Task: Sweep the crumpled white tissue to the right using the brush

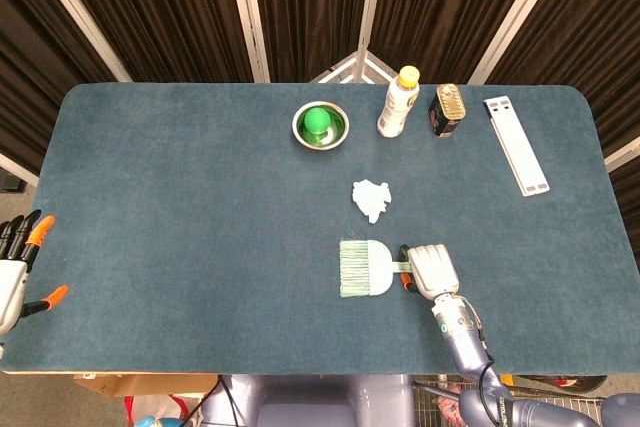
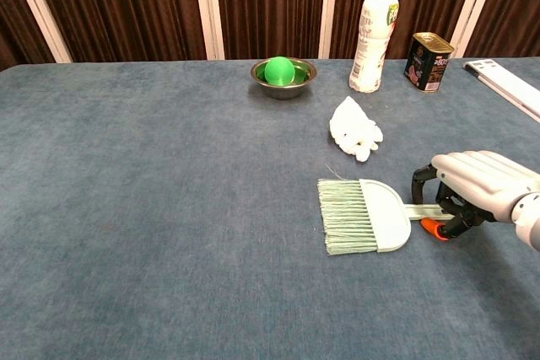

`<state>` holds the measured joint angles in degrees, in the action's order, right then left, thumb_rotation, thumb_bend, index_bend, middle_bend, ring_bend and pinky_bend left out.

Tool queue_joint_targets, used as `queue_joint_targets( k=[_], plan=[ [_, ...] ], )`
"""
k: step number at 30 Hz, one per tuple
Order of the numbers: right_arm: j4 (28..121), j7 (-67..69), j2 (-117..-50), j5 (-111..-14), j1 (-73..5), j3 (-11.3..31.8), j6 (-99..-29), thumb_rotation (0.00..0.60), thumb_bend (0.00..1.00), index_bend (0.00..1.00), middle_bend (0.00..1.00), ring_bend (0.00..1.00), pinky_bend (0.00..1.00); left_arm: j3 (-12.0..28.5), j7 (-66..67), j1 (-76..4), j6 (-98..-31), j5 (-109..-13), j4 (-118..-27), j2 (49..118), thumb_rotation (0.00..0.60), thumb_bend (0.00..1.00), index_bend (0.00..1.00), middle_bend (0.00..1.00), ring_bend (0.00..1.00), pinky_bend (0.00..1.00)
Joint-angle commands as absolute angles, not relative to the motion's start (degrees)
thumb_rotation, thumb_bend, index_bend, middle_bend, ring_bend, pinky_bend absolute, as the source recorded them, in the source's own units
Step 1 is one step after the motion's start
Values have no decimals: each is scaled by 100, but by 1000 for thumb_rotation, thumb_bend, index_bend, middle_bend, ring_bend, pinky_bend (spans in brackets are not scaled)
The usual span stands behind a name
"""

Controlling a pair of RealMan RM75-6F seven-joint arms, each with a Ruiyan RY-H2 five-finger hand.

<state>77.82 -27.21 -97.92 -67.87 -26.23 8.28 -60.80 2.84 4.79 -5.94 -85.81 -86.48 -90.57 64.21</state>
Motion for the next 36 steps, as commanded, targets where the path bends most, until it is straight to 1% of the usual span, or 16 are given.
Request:
queue_joint_targets(
  k=[1,6,12,21,25,29,36],
  plan=[
    [7925,-2691,-9730,-6924,-2678,867,-6172,600,594,778,918,1000,930,280,481,-598,-8582,-8661,-9054,6425,600,0,0,0,0,61],
    [8282,-2852,-9534,-7110,-2825,987,-6276,600,642,818,918,1000,930,276,474,-604,-8571,-8666,-9056,6424,600,0,0,0,0,61],
    [8641,-3112,-9333,-7030,-2963,1177,-6288,600,665,848,918,1000,931,273,453,-608,-8591,-8702,-9052,6419,600,0,0,0,0,61],
    [8894,-3644,-9245,-6724,-3268,1473,-6226,600,680,851,917,1000,930,278,411,-617,-8573,-8688,-9035,6422,600,0,0,0,0,61],
    [8700,-3987,-9402,-6451,-3522,1673,-6159,600,683,851,918,1000,930,277,403,-623,-8550,-8672,-9045,6418,600,0,0,0,0,61],
    [8213,-4392,-9654,-6023,-3857,1839,-5980,600,682,851,917,1000,930,282,435,-640,-8505,-8637,-9045,6415,600,0,0,0,0,61],
    [7429,-4697,-9958,-5644,-4281,1973,-5728,600,682,864,918,1000,930,286,340,-665,-8455,-8625,-9043,6410,600,0,0,0,0,61]
  ],
)
